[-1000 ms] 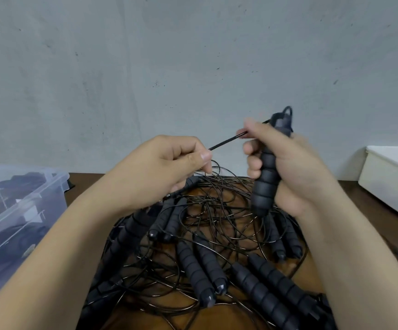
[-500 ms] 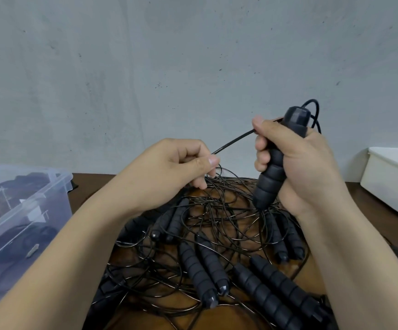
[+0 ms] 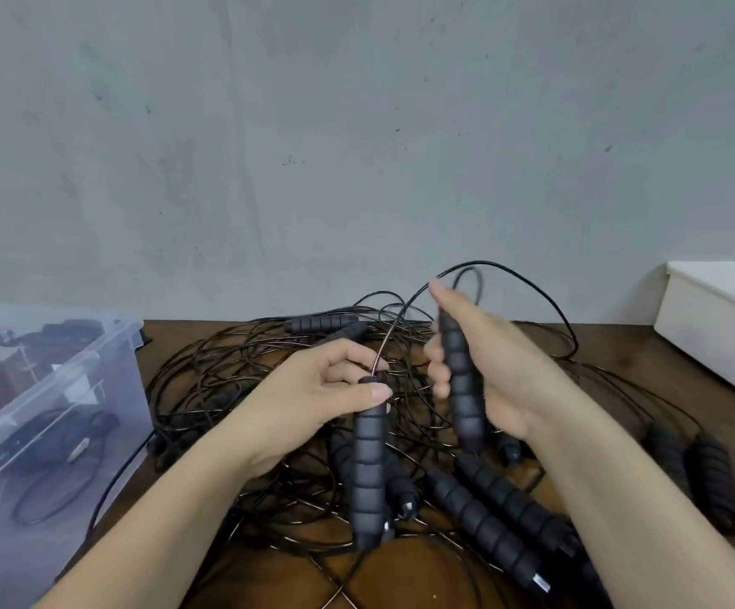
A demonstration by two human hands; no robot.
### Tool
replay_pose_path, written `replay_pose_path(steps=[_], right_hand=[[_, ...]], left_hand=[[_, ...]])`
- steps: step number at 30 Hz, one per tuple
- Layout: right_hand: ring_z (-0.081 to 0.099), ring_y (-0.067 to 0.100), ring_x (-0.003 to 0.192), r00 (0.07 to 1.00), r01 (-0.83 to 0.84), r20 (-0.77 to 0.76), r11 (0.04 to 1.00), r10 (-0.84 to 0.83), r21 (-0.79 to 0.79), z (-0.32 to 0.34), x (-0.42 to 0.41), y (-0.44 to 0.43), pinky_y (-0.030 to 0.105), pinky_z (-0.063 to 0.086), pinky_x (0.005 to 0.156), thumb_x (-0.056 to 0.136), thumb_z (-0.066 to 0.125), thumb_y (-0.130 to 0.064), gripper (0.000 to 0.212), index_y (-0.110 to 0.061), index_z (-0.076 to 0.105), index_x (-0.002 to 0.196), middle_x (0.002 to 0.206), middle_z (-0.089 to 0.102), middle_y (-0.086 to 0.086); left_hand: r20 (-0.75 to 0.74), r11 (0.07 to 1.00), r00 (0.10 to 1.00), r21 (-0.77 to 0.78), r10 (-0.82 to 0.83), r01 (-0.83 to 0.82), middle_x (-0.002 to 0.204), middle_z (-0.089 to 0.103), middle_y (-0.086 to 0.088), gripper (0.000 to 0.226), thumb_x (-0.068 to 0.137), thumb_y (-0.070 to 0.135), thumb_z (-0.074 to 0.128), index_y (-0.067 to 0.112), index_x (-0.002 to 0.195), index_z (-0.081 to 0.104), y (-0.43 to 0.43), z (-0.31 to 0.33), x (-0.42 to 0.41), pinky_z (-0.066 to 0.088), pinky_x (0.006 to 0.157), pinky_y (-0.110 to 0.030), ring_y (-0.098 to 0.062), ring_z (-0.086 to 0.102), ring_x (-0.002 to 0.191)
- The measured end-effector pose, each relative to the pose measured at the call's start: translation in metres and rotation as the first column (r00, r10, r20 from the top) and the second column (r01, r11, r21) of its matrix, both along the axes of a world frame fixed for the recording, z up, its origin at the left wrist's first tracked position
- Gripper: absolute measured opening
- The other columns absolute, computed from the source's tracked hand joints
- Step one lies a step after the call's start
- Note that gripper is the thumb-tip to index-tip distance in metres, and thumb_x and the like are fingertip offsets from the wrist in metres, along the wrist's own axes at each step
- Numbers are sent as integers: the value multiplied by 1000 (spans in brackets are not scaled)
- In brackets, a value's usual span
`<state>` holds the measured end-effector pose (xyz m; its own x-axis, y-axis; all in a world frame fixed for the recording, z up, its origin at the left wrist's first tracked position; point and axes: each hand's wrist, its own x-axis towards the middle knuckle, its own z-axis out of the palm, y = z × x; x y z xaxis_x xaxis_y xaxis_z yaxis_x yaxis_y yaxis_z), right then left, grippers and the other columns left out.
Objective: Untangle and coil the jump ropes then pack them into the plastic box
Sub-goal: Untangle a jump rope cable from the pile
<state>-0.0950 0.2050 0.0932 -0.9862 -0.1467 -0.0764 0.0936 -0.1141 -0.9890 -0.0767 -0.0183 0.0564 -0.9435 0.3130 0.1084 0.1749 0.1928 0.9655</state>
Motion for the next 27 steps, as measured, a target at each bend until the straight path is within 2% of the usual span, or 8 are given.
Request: replay_pose_path(steps=[3,6,8,11,14,16,20,27], right_hand=[[54,24,67,982,-148,106,986,155,-77,-29,8,-4,40,47,65,98,56,-44,35,-11,55,107,85,58,10],[58,24,74,994,-53,83,990,64,-131,-54,14,-6,39,49,69,100,48,-21,25,-5,65,110,91,63,11],[62,22,79,1000,0,1,999,0,-38,-63,20,-8,37,51,72,105,50,-16,22,-8,70,112,93,68,9],[75,15,94,986,-10,-162,988,35,152,-73,33,-9,30,58,84,108,61,-24,17,-24,74,119,106,79,-2],[77,14,98,972,26,-233,982,19,189,-79,43,-12,28,61,83,105,67,-28,17,-29,70,122,110,79,-3],[77,15,96,970,55,-241,979,-7,195,-83,45,-15,33,62,83,104,69,-31,14,-27,69,118,106,80,-2],[75,14,108,959,106,-282,957,-26,271,-92,46,-22,52,58,101,98,71,-51,25,-36,67,117,112,79,-7],[74,8,106,935,153,-354,932,-28,329,-93,49,-24,51,59,98,99,70,-54,31,-38,56,122,114,77,-14]], left_hand=[[42,986,996,144,79,-85,112,77,-18,30,90,28,84,18,116,73,1,-19,5,45,111,-68,-40,72,114],[40,972,990,189,135,-140,113,77,-17,37,84,41,87,26,115,73,1,-32,6,48,107,-69,-39,72,114],[20,970,988,188,156,-157,115,77,-13,38,83,46,87,31,116,73,1,-37,5,51,105,-67,-35,73,114],[2,961,983,210,182,-178,117,78,-9,37,85,44,85,33,118,73,3,-42,5,51,107,-64,-33,73,112],[16,956,980,219,197,-196,115,78,-6,34,86,44,83,33,117,73,6,-47,6,48,104,-72,-41,72,111],[37,949,977,235,208,-211,114,78,-6,32,87,42,83,32,116,74,8,-50,6,49,105,-71,-43,71,111],[73,922,964,282,256,-266,109,78,-9,27,91,29,83,24,116,75,10,-53,5,54,104,-63,-31,74,106],[25,903,953,312,303,-295,109,79,-8,28,92,25,79,21,119,73,13,-54,8,55,101,-64,-33,74,109]])
